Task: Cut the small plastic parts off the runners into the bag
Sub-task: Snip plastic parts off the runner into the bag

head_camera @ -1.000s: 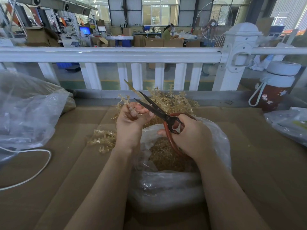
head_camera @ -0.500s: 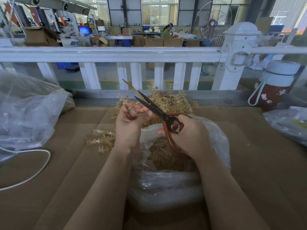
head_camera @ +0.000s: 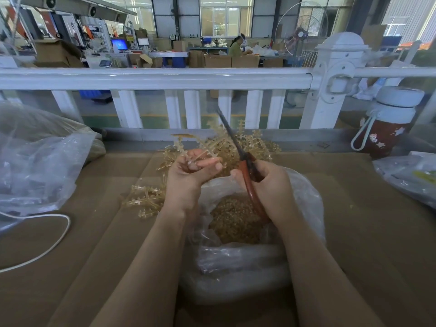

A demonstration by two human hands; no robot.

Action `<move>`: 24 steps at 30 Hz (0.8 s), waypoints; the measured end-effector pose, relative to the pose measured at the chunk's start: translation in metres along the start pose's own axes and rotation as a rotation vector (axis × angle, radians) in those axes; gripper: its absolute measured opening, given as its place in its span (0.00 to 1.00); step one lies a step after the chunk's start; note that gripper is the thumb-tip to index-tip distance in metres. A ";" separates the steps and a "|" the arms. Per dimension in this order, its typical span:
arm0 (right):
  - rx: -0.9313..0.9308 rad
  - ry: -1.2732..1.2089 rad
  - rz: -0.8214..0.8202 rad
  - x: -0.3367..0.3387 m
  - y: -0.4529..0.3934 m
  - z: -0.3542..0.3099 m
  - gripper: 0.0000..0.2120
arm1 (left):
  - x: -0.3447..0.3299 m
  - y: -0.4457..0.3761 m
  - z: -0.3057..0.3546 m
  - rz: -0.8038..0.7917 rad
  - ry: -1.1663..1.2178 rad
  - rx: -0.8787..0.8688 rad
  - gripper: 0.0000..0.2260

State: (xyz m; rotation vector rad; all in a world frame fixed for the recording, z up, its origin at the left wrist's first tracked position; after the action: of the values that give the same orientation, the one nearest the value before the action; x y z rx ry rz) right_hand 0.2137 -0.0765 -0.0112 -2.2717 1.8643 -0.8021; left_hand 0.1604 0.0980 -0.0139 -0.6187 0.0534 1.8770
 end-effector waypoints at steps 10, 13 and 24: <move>-0.077 -0.184 -0.084 -0.007 -0.001 -0.005 0.07 | -0.011 0.003 -0.010 -0.049 -0.115 0.049 0.17; -0.084 -0.200 -0.086 -0.007 0.000 -0.004 0.07 | -0.010 0.004 -0.013 -0.044 -0.100 0.065 0.15; -0.054 -0.114 -0.037 -0.003 -0.004 0.000 0.06 | -0.006 0.005 -0.009 -0.027 -0.144 0.091 0.06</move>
State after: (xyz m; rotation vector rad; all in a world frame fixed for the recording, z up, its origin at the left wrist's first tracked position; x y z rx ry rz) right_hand 0.2171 -0.0725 -0.0111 -2.3373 1.8205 -0.6197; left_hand 0.1614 0.0878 -0.0206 -0.4192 0.0364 1.8765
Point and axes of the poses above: each hand's wrist, its own y-axis away from the middle knuckle, its own x-axis out of the back of the hand, z = x × y, the point moved 9 cm from there along -y, towards the middle knuckle, and after that the axes turned 1 degree about -z, right-handed, at the moved point
